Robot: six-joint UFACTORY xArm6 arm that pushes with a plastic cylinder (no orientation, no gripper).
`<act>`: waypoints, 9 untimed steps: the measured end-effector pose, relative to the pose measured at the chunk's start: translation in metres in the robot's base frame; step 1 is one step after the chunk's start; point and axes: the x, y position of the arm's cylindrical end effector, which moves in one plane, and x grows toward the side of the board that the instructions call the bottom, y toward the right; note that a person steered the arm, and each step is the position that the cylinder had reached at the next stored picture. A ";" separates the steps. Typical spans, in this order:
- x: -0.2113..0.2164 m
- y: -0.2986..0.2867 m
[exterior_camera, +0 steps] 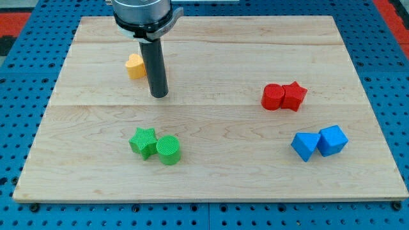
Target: Separate the yellow blocks
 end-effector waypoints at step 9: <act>0.018 0.134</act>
